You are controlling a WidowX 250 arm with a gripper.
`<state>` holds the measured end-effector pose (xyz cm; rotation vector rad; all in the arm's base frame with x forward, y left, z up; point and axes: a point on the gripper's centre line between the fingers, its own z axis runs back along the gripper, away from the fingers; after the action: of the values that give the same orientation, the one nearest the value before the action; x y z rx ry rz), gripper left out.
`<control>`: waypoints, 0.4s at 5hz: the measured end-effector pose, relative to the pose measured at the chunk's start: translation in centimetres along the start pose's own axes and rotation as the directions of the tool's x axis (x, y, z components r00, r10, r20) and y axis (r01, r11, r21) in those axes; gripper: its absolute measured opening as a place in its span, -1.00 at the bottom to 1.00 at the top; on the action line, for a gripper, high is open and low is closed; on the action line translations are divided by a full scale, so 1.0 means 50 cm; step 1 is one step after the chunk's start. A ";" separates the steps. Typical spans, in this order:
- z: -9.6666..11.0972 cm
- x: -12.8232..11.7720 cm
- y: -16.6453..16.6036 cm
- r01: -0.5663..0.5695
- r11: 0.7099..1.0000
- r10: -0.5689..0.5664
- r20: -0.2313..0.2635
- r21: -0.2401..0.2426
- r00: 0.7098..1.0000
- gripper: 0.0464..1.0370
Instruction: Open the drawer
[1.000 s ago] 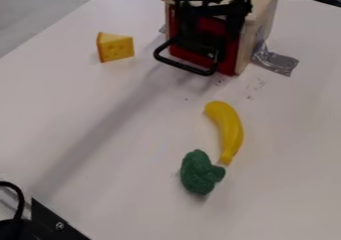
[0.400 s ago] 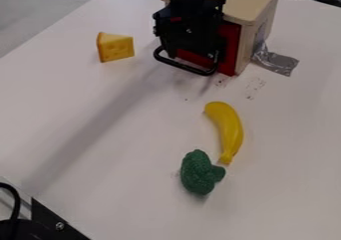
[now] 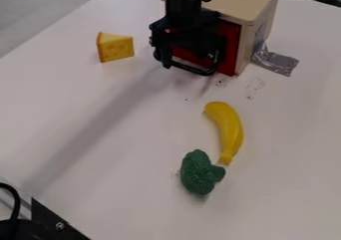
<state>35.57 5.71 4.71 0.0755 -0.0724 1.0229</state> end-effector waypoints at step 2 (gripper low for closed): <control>-0.018 0.010 0.019 -0.031 0.999 0.031 -0.010 0.008 0.999 0.92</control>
<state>35.03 6.74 3.87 0.0767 -0.0608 1.0542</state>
